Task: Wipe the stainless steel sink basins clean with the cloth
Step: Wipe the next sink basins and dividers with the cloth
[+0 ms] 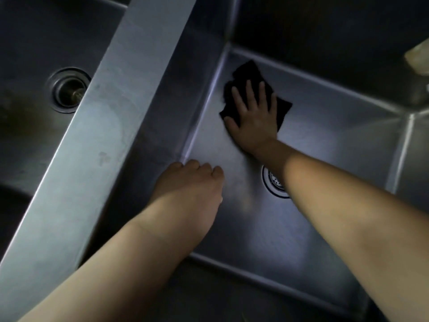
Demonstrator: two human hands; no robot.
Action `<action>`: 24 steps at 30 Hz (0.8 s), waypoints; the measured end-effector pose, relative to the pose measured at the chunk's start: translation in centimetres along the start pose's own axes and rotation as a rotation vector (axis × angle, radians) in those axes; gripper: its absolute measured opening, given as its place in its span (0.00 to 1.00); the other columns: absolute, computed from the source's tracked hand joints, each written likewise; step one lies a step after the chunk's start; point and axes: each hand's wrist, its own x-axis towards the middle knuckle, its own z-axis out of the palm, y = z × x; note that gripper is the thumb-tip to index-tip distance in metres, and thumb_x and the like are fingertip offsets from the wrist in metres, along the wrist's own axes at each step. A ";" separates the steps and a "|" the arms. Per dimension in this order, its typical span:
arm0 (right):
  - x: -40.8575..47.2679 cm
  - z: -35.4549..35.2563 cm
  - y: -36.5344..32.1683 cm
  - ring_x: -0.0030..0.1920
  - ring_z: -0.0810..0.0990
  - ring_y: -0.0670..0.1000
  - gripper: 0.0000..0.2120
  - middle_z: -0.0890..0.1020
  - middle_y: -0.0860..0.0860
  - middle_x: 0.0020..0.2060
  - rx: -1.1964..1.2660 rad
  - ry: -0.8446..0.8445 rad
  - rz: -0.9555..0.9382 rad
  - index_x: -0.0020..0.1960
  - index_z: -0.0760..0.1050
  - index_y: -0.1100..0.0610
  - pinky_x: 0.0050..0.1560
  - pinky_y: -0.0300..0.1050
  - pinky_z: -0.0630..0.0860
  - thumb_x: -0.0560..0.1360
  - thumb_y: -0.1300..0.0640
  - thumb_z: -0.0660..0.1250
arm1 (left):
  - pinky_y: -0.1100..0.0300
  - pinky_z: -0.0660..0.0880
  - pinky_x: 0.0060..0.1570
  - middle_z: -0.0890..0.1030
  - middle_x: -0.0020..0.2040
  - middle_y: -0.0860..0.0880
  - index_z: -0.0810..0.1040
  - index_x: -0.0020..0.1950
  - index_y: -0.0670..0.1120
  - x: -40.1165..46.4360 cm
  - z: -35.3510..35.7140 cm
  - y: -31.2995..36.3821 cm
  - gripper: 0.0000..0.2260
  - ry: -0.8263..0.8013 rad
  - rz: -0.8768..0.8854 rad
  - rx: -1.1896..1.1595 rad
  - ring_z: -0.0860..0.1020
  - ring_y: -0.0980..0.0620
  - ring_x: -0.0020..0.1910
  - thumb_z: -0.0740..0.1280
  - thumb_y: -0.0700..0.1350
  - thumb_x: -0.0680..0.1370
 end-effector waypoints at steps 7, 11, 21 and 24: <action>-13.6 2.2 -4.5 0.75 0.52 0.65 0.33 0.61 0.57 0.75 0.082 -0.057 -0.444 0.76 0.56 0.50 0.71 0.68 0.51 0.74 0.39 0.56 | 0.55 0.74 0.35 0.81 0.38 0.48 0.80 0.44 0.47 -0.5 -1.2 -0.3 0.10 0.206 0.040 -0.013 0.79 0.44 0.38 0.72 0.45 0.65; -21.0 2.2 -1.3 0.76 0.50 0.64 0.33 0.57 0.56 0.76 0.001 -0.140 -0.666 0.76 0.56 0.48 0.72 0.66 0.49 0.75 0.40 0.57 | 0.54 0.73 0.36 0.81 0.37 0.47 0.81 0.43 0.45 -1.9 -3.3 -0.8 0.08 0.308 0.095 0.131 0.79 0.43 0.36 0.68 0.42 0.65; -22.4 1.5 1.7 0.72 0.63 0.61 0.32 0.69 0.54 0.71 -0.014 -0.182 -0.764 0.71 0.66 0.48 0.71 0.60 0.53 0.70 0.36 0.62 | 0.53 0.63 0.65 0.82 0.38 0.49 0.81 0.40 0.46 -2.2 -6.6 -5.2 0.07 0.440 0.198 0.213 0.79 0.45 0.53 0.63 0.41 0.69; -18.0 1.5 0.8 0.73 0.60 0.61 0.32 0.66 0.56 0.73 0.049 -0.105 -0.607 0.73 0.65 0.49 0.71 0.60 0.54 0.72 0.38 0.60 | 0.56 0.63 0.66 0.82 0.37 0.49 0.81 0.38 0.46 -2.0 -6.5 -5.4 0.07 0.478 0.169 0.135 0.80 0.45 0.47 0.63 0.42 0.71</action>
